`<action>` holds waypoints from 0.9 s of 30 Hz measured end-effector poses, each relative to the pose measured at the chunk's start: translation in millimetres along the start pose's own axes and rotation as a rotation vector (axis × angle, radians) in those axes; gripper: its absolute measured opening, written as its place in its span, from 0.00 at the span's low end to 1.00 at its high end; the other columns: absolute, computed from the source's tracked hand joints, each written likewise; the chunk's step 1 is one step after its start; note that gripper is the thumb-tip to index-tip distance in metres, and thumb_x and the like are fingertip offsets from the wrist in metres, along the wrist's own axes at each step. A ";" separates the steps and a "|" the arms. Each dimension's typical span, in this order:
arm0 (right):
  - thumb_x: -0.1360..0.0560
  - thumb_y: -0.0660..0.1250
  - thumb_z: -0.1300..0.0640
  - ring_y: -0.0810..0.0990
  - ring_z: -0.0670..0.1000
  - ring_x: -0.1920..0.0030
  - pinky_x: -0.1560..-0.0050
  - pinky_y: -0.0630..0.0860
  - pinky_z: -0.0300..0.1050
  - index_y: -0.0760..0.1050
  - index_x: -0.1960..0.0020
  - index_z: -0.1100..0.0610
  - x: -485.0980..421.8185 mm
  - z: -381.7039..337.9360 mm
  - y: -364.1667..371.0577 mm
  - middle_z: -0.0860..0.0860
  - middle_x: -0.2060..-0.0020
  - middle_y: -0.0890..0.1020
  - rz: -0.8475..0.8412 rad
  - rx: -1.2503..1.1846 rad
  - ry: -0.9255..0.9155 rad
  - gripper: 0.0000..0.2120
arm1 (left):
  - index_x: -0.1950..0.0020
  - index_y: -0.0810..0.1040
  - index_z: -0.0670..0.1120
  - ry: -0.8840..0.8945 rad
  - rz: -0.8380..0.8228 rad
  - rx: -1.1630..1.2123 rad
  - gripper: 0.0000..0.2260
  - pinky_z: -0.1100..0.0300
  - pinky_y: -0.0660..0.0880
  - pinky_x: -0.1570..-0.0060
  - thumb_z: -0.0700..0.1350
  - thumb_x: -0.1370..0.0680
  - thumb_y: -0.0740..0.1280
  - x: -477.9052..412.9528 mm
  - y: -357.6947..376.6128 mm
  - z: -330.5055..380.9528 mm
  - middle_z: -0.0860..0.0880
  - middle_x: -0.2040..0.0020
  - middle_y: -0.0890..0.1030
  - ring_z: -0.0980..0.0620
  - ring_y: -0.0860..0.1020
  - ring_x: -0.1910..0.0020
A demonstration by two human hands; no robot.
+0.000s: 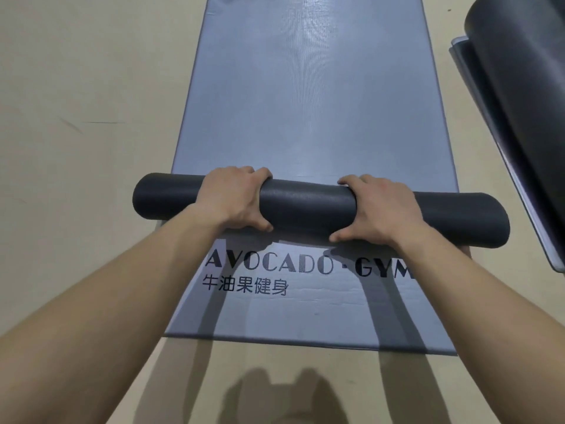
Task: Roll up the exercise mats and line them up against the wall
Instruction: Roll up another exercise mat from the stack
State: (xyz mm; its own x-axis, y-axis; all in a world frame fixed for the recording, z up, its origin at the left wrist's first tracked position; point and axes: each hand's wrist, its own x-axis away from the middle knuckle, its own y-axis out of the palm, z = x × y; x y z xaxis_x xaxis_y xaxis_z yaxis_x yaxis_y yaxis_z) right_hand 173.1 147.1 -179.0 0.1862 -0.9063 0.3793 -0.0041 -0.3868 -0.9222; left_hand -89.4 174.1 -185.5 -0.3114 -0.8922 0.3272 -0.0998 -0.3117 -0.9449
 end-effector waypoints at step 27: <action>0.47 0.79 0.30 0.70 0.61 0.32 0.28 0.61 0.62 0.62 0.22 0.54 13.3 0.8 34.5 0.56 0.31 0.70 0.243 0.169 -0.079 0.61 | 0.22 0.63 0.47 0.011 0.129 0.015 0.52 0.45 0.60 0.25 0.69 0.39 0.75 18.7 35.3 -3.0 0.44 0.27 0.70 0.42 0.68 0.28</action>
State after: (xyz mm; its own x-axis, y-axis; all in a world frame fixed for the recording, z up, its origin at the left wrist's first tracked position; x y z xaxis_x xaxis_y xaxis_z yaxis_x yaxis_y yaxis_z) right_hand 176.2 121.9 -205.9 0.2756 -0.9503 0.1448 0.1043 -0.1202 -0.9873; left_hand -101.6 147.3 -212.8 -0.3307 -0.9216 0.2031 -0.0439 -0.2000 -0.9788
